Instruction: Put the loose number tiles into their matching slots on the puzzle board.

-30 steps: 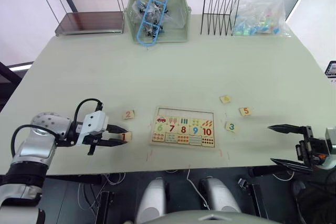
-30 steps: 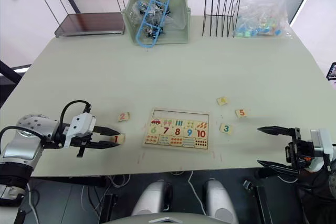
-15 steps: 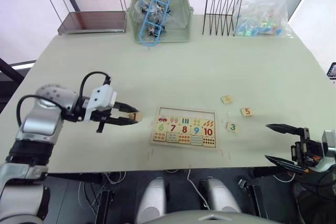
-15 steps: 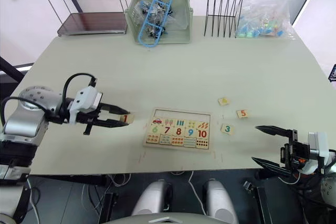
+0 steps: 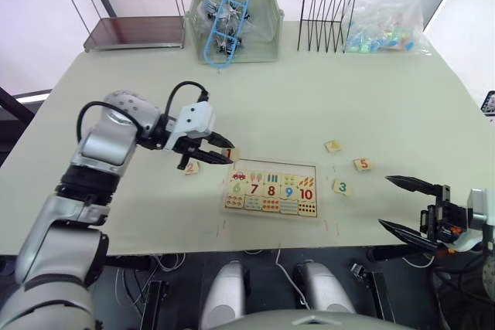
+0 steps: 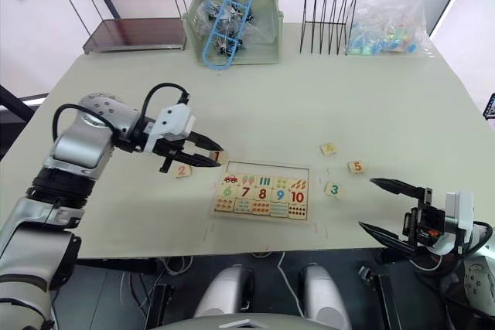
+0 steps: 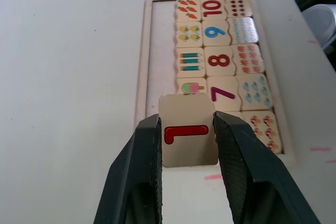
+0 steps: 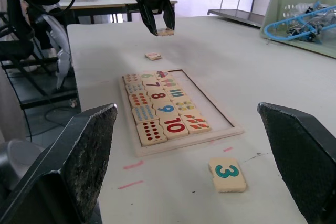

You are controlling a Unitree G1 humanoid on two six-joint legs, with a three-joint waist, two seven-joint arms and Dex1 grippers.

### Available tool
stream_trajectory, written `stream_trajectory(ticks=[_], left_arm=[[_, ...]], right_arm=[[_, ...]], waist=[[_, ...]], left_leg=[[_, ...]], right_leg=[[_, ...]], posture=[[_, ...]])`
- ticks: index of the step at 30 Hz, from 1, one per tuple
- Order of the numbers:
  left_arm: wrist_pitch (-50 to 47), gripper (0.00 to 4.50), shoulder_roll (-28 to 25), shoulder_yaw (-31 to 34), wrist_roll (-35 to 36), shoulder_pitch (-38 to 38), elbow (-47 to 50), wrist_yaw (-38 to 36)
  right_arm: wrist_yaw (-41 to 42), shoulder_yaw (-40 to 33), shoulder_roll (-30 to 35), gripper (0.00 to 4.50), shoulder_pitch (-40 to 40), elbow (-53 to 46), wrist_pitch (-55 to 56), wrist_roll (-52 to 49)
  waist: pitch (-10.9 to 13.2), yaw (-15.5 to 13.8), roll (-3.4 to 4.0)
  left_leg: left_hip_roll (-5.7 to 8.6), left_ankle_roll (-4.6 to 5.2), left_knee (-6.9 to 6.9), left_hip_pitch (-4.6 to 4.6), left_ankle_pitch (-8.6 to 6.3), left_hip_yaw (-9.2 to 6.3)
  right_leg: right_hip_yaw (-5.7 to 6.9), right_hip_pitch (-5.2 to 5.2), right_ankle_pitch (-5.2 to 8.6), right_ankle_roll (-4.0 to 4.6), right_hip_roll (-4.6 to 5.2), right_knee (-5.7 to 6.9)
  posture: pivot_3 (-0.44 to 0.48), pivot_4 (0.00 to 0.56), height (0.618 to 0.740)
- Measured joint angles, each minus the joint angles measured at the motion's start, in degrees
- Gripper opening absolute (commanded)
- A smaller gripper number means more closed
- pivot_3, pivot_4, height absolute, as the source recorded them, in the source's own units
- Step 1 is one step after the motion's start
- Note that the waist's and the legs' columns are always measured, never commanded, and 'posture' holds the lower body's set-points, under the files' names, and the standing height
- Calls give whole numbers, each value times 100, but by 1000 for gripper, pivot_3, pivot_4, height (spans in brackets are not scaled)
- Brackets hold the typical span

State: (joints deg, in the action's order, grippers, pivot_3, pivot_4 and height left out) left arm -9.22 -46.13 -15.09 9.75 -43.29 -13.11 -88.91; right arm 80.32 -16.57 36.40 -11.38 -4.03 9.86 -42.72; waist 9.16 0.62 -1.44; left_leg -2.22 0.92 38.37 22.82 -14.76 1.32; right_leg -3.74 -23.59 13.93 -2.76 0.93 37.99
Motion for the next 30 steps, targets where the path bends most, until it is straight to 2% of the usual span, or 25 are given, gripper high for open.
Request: stream_trajectory(ticks=[14,30], left_arm=[[130,953,493,-768,-1079,-702,-879,116],[194,953,621,-804,-1282,-722,-986,-60]], right_arm=[[-225,-39,-241,4500,-256,-281,-11,90],[-318,-39,-306,4500,-246,-396,20,130]], waist=[[0,2,-1],[1,7,-1]], left_leg=[[1,0,2,2,0,-3],[0,0,2,4,0,-4]], right_leg=[[1,0,0,0,-2,1],[0,-1,0,1,-2,1]], posture=[[0,150,740],[0,150,740]])
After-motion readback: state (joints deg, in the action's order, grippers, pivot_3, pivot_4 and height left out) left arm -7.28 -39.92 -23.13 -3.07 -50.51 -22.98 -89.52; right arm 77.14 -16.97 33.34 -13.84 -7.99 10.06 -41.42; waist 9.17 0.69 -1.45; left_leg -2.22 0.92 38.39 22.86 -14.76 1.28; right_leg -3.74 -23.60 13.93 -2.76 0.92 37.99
